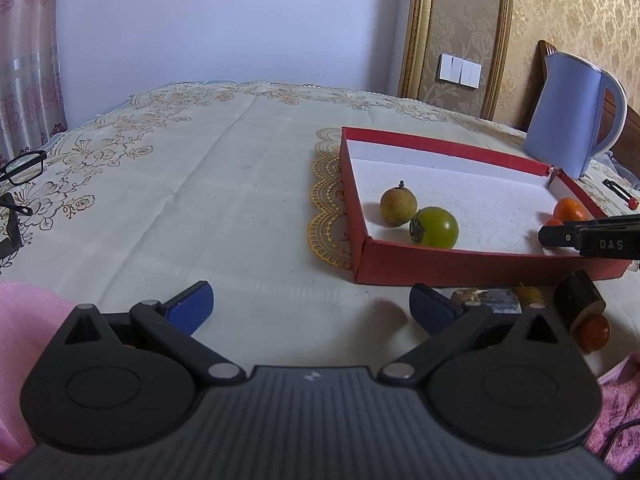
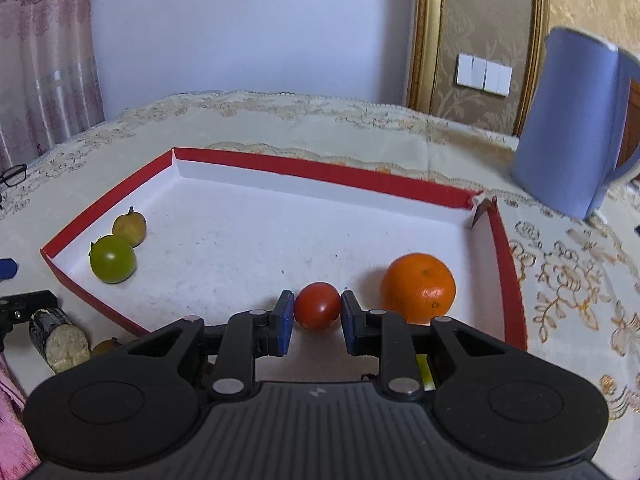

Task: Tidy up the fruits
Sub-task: 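Carry the red tomato into the tray and open the right gripper, then withdraw the right gripper up and away from the tray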

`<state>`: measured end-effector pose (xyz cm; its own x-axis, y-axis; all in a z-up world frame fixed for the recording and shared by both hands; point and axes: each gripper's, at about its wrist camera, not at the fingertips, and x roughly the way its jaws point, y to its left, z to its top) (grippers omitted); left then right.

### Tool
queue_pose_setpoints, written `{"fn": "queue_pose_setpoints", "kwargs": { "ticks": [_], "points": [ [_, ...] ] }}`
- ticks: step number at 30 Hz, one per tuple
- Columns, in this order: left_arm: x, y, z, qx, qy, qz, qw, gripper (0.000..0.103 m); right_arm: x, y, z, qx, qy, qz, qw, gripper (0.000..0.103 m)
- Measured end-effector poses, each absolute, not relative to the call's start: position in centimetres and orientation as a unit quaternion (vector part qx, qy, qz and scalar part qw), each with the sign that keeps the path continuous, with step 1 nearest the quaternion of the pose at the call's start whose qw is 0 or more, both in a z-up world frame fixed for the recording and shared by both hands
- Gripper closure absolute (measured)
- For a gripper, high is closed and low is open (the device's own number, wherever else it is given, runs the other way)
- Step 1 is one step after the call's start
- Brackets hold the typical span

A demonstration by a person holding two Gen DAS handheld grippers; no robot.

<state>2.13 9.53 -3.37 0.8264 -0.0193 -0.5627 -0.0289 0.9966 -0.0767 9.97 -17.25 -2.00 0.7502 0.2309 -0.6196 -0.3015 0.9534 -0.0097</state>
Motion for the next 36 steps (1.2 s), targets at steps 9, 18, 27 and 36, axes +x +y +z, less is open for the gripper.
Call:
{"fn": "queue_pose_setpoints", "kwargs": {
  "ticks": [9,18,27,36],
  "points": [
    [2.2,9.5,-3.4,-0.039,0.296,0.003,0.954,0.000,10.1,-17.2,-2.2,-0.054,0.327,0.143,0.932,0.079],
    [2.2,9.5,-3.4,-0.039,0.296,0.003,0.954,0.000,9.5,-17.5,-1.8,-0.048,0.319,0.144,0.936,0.078],
    [2.2,9.5,-3.4,-0.040,0.296,0.003,0.954,0.000,6.0,-18.9,-0.4,-0.047,0.298,0.149,0.942,0.077],
    [2.1,9.9,-3.4,-0.054,0.292,-0.002,0.955,0.000,1.9,-23.1,0.4,-0.011,0.249,0.114,0.962,0.039]
  ]
}}
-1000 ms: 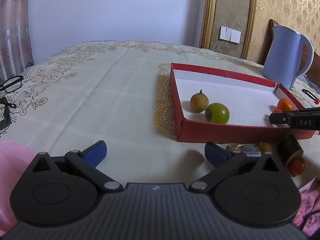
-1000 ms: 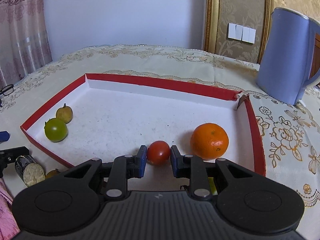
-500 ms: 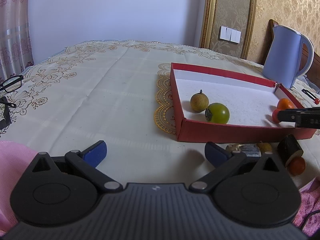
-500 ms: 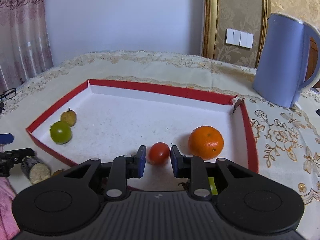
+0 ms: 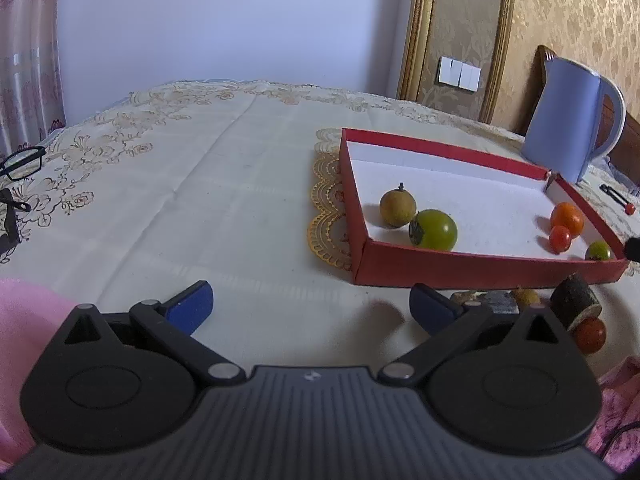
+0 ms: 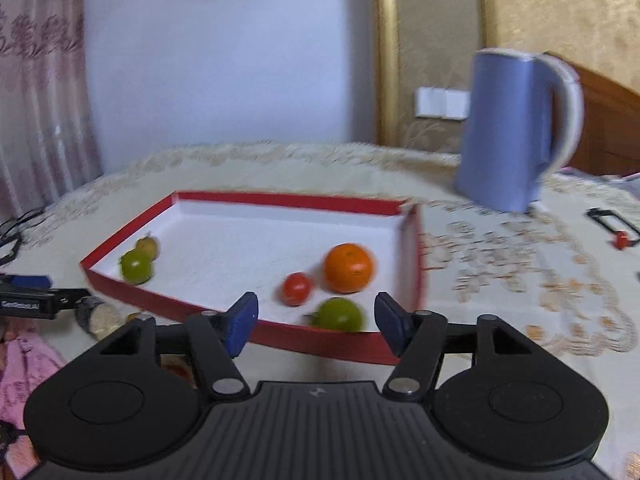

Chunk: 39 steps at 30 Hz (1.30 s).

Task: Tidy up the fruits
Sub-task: 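Withdraw the right gripper up and away from the tray, then grasp the dark eggplant chunk beside the tray with the left gripper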

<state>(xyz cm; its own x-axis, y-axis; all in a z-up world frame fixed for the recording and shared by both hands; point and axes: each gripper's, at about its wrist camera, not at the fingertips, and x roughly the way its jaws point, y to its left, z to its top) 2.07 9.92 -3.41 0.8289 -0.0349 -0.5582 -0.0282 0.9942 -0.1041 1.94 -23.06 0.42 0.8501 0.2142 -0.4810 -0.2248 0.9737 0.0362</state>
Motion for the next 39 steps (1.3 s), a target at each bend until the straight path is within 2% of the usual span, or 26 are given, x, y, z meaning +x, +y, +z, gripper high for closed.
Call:
{"fn": "queue_pose_setpoints", "kwargs": {
  "ticks": [4,11,14,25,28,33,36,39],
  "points": [
    [1.7,10.6,-3.3,-0.075,0.283,-0.012,0.956,0.000,1.4,-25.6,0.0,-0.005,0.241,0.066,0.968,0.039],
    [0.3,10.4,-2.1,-0.097,0.276,-0.031,0.956,0.000,3.3,-30.1,-2.8,0.049,0.298,0.016,0.953,0.039],
    [-0.6,8.8,-1.1,-0.078,0.262,-0.049,0.961,0.000,3.6,-31.1,-3.0,0.079,0.300,0.025,0.950,0.034],
    [0.8,3.3,-1.0,0.019,0.281,-0.059,0.958,0.000,3.9,-29.1,-3.3,0.012,0.316,0.006,0.949,0.031],
    [1.6,3.2,-1.4,0.018,0.290,-0.055,0.955,0.000,4.1,-28.8,-3.4,0.003,0.323,-0.019,0.946,0.009],
    [2.1,3.3,-2.4,0.019,0.314,-0.051,0.948,0.000,4.2,-29.1,-3.5,0.011,0.328,-0.018,0.944,0.007],
    [1.9,3.2,-3.0,0.024,0.322,-0.049,0.945,0.004,4.3,-29.2,-3.6,0.013,0.329,-0.015,0.944,0.006],
    [1.7,3.2,-2.9,0.019,0.320,-0.054,0.946,0.013,4.2,-29.2,-3.6,0.013,0.329,-0.015,0.944,0.006]
  ]
}}
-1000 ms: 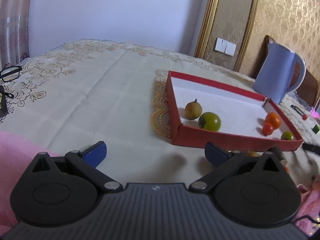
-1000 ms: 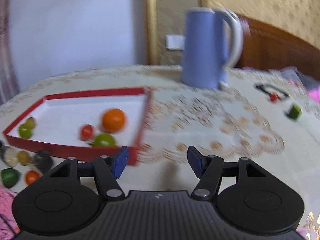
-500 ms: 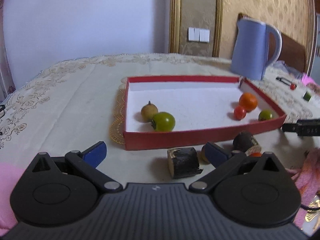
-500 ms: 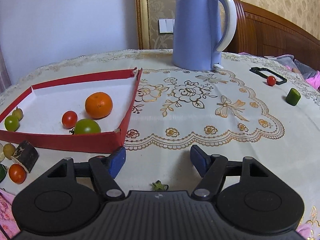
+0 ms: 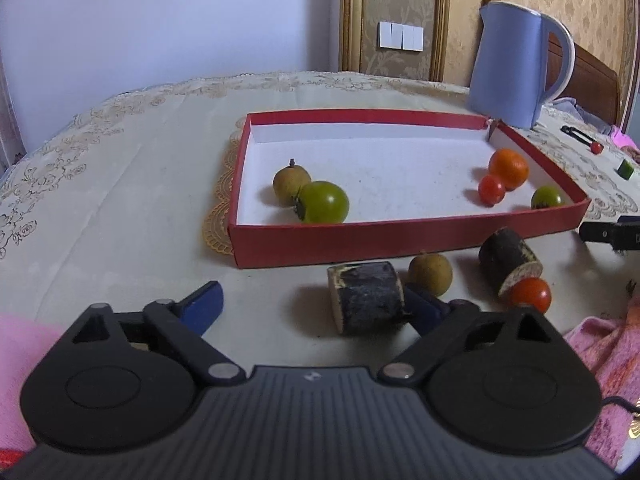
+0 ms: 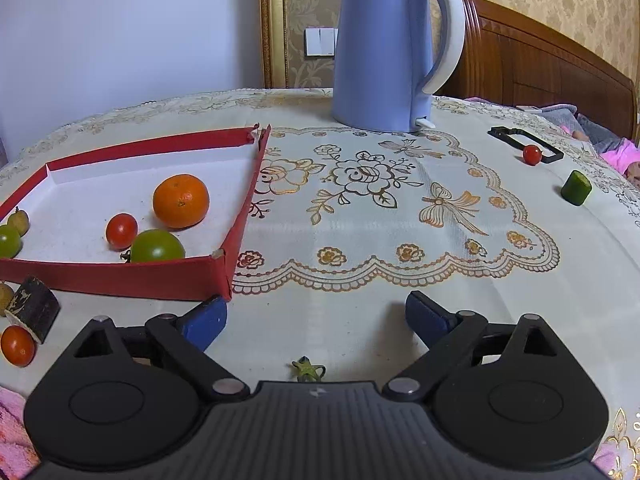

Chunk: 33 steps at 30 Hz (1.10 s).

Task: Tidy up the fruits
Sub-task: 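Grasp the dark eggplant chunk beside the tray with the left gripper, then carry the eggplant chunk into the tray and open the left gripper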

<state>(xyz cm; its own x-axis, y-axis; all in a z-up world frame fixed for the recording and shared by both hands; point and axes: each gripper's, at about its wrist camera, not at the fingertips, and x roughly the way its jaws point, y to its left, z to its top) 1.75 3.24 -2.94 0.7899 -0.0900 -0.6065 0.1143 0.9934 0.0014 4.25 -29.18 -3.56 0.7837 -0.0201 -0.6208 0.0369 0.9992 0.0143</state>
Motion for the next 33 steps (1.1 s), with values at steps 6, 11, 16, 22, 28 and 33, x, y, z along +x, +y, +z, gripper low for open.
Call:
{"fn": "queue_pose_setpoints", "kwargs": {
  "ticks": [6,11,16,22,28,33],
  "points": [
    [1.5,2.5,-2.7,0.028,0.315,-0.052,0.947,0.035,4.3,-29.2,-3.6,0.014,0.328,-0.015,0.944,0.006],
    [1.3,2.3,-2.4,0.027,0.315,-0.058,0.947,0.069,4.2,-29.2,-3.6,0.014,0.328,-0.014,0.945,0.006],
    [1.3,2.1,-2.3,0.031,0.315,-0.053,0.947,0.070,4.2,-29.2,-3.6,0.015,0.327,-0.014,0.945,0.006],
    [1.0,2.1,-1.6,0.035,0.303,-0.035,0.952,0.070,4.3,-29.2,-3.6,0.015,0.328,-0.014,0.945,0.006],
    [1.4,1.8,0.3,0.031,0.277,-0.038,0.959,0.070,4.3,-29.2,-3.6,0.014,0.327,-0.014,0.945,0.006],
    [4.3,0.4,2.0,0.026,0.256,-0.051,0.965,0.070,4.3,-29.2,-3.6,0.015,0.327,-0.014,0.945,0.006]
  ]
}}
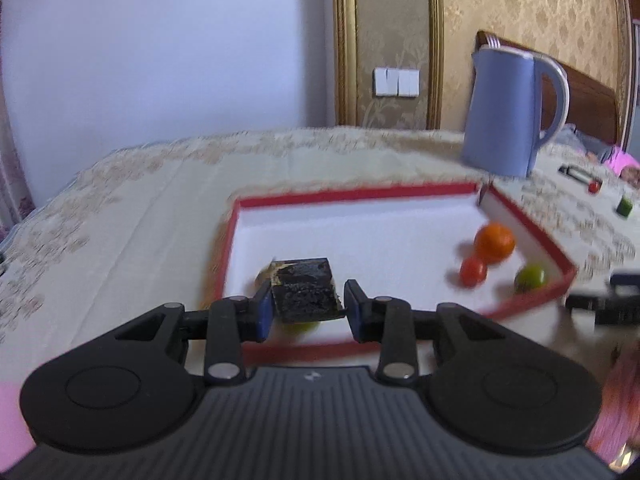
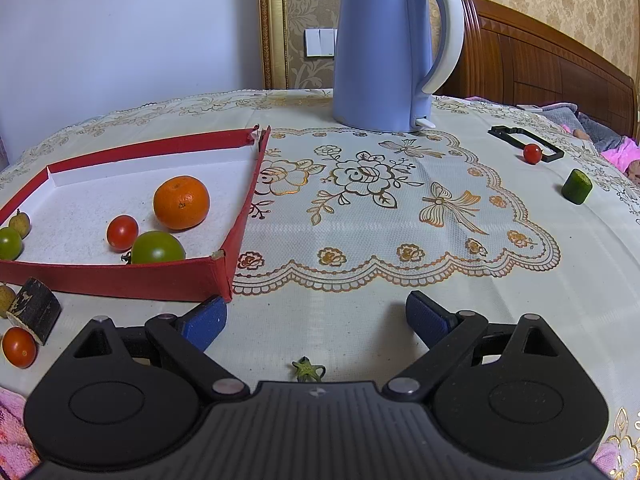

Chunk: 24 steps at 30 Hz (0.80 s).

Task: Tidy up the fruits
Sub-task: 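Carry the eggplant chunk into the tray and open the left gripper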

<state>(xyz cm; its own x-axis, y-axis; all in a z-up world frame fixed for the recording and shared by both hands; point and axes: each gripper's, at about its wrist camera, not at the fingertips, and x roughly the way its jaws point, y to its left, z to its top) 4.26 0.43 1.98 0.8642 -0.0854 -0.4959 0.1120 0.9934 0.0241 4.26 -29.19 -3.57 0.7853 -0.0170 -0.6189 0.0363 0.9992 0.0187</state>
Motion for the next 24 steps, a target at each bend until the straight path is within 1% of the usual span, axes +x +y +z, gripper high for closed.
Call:
{"fn": "queue_pose_setpoints", "kwargs": {
  "ticks": [5,13,18,24],
  "points": [
    [8.3,-1.4,2.4,0.018,0.256,-0.060,0.965,0.070,4.2,-29.2,-3.5,0.018,0.326,-0.013,0.945,0.006],
    [13.2,-3.7,0.6,0.032,0.297,-0.056,0.953,0.070,4.2,-29.3,-3.5,0.022,0.325,-0.012,0.945,0.006],
    [14.2,-3.4,0.1,0.025,0.301,-0.049,0.952,0.070,4.2,-29.3,-3.5,0.024,0.324,-0.012,0.946,0.006],
    [13.6,-3.5,0.2,0.030,0.296,-0.054,0.953,0.070,4.1,-29.3,-3.5,0.024,0.324,-0.012,0.946,0.006]
  ]
}}
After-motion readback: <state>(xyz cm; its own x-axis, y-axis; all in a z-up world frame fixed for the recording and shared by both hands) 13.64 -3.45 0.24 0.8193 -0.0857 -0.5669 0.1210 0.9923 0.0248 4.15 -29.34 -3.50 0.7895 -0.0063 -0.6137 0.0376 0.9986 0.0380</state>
